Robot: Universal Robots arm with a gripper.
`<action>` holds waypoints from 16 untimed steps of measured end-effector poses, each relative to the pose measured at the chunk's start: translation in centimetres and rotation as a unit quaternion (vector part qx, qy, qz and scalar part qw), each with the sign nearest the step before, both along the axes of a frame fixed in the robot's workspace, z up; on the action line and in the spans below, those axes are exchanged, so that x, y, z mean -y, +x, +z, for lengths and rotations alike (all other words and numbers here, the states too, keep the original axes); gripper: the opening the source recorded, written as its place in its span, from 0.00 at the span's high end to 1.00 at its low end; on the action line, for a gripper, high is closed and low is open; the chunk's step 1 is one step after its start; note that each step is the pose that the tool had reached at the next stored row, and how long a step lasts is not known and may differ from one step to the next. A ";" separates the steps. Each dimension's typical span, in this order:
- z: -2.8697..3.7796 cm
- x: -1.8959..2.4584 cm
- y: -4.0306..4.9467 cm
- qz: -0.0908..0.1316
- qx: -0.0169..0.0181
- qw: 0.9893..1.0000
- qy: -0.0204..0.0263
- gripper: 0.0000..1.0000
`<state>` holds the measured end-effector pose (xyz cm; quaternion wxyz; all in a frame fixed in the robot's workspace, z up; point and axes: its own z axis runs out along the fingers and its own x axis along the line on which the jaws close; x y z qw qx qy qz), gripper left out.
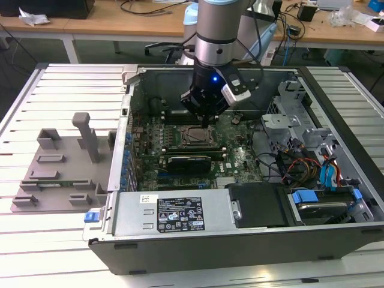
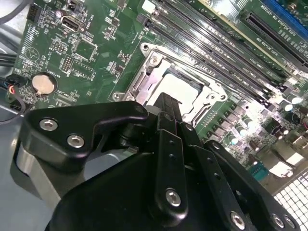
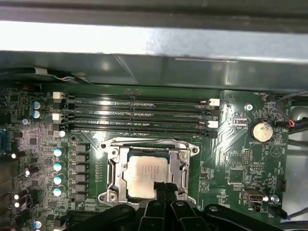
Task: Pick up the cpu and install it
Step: 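Install the first cpu locking lever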
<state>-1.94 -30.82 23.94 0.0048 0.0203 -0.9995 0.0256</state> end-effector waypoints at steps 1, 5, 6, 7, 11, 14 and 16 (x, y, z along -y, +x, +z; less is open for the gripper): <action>0.13 0.00 0.00 0.000 0.000 1.000 0.000 0.89; 0.66 0.00 0.00 0.000 0.000 1.000 0.000 0.89; 0.76 0.00 0.00 0.000 0.000 1.000 0.000 0.89; 1.06 0.00 0.00 0.000 0.000 1.000 0.000 0.89; 2.21 0.00 0.00 0.000 0.000 1.000 0.000 0.89; 2.88 0.00 0.00 0.000 0.000 1.000 0.000 0.89; 3.33 0.00 0.00 0.000 0.000 1.000 0.000 0.89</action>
